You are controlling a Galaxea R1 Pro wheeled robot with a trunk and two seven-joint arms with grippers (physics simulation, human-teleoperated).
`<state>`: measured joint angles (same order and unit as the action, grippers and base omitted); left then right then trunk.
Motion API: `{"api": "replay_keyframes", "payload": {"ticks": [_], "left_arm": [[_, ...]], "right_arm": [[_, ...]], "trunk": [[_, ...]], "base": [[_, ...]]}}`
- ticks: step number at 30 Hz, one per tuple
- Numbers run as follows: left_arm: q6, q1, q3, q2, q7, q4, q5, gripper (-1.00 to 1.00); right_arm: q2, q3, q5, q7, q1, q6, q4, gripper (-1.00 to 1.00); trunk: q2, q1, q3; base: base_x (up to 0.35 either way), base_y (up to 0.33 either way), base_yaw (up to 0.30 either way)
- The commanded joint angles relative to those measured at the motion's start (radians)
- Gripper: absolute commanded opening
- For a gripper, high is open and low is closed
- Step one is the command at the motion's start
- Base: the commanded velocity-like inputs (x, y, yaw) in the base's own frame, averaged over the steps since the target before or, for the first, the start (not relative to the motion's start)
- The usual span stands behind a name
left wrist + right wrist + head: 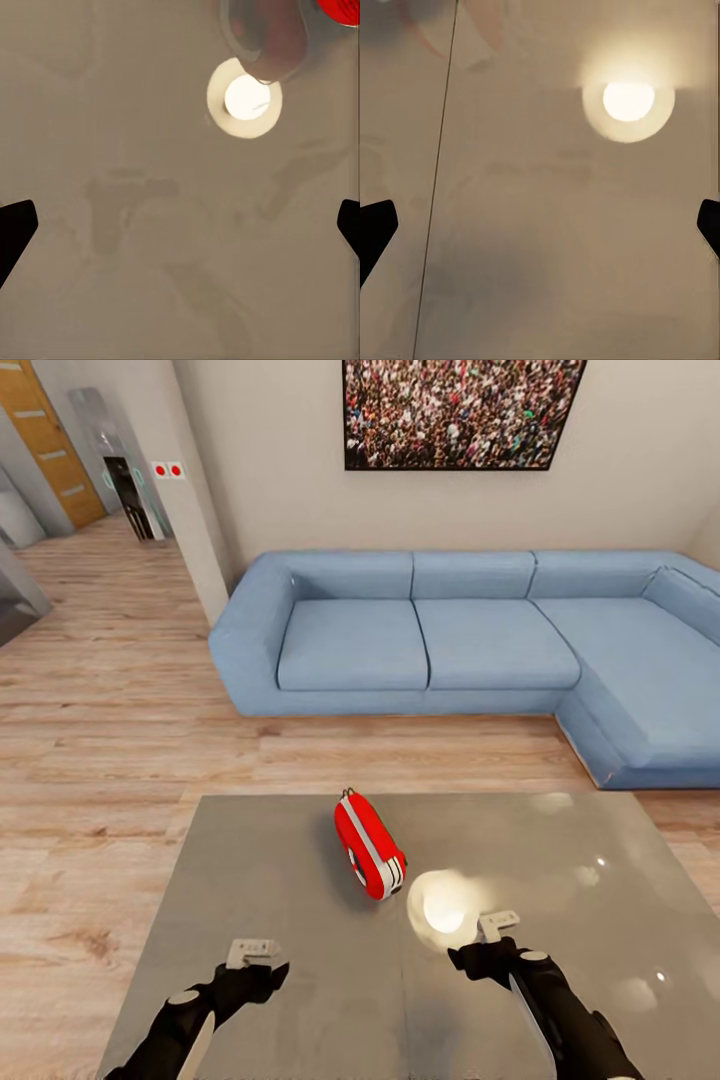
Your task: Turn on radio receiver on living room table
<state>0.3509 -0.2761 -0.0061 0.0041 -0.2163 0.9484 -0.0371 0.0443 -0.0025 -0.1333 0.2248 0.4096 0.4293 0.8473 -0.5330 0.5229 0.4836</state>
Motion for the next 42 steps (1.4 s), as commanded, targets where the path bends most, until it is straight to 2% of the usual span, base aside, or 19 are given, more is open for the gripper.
{"api": "replay_keyframes", "payload": {"ticks": [1, 3, 7, 15, 21, 28, 33, 42], "left_arm": [[0.0, 0.0, 0.0, 0.0, 0.0, 0.004, -0.001, 1.0], [0.0, 0.0, 0.0, -0.001, -0.002, 0.031, -0.007, 1.0], [-0.001, 0.0, 0.0, -0.001, -0.003, 0.045, -0.009, 1.0], [-0.001, 0.0, 0.002, -0.007, -0.002, 0.079, -0.019, 1.0], [0.0, 0.0, 0.002, -0.024, -0.002, 0.11, -0.039, 1.0], [0.001, 0.0, 0.002, -0.029, -0.003, 0.138, -0.043, 1.0], [0.003, 0.0, 0.002, -0.031, -0.003, 0.169, -0.045, 1.0], [0.005, 0.0, 0.0, -0.032, -0.003, 0.187, -0.046, 1.0]], "right_arm": [[0.0, 0.0, 0.0, 0.0, 0.0, 0.001, 0.007, 1.0], [-0.001, 0.001, 0.0, 0.001, 0.0, 0.044, 0.071, 1.0], [-0.001, 0.001, 0.0, 0.002, -0.001, 0.09, 0.124, 1.0], [0.0, 0.002, 0.0, 0.003, 0.0, 0.1, 0.16, 1.0], [0.002, 0.006, 0.0, 0.004, -0.001, 0.103, 0.22, 1.0], [0.006, 0.007, 0.0, 0.004, -0.002, 0.11, 0.278, 1.0], [0.012, 0.006, 0.0, 0.004, -0.002, 0.157, 0.35, 1.0], [0.015, 0.004, 0.0, 0.003, -0.002, 0.186, 0.379, 1.0]], "trunk": [[0.0, 0.0, 0.002], [0.0, 0.0, 0.005], [0.0, 0.0, 0.011], [0.0, 0.0, 0.024], [0.0, 0.0, 0.034], [0.0, 0.0, 0.046], [0.0, 0.0, 0.054], [0.0, 0.0, 0.068]], "base": [[0.0, 0.0, 0.0], [0.0, 0.0, 0.0], [0.0, 0.0, 0.0], [0.0, 0.0, 0.0], [0.0, 0.0, 0.0], [0.0, 0.0, 0.0], [0.0, 0.0, 0.0], [0.0, 0.0, 0.0]]}}
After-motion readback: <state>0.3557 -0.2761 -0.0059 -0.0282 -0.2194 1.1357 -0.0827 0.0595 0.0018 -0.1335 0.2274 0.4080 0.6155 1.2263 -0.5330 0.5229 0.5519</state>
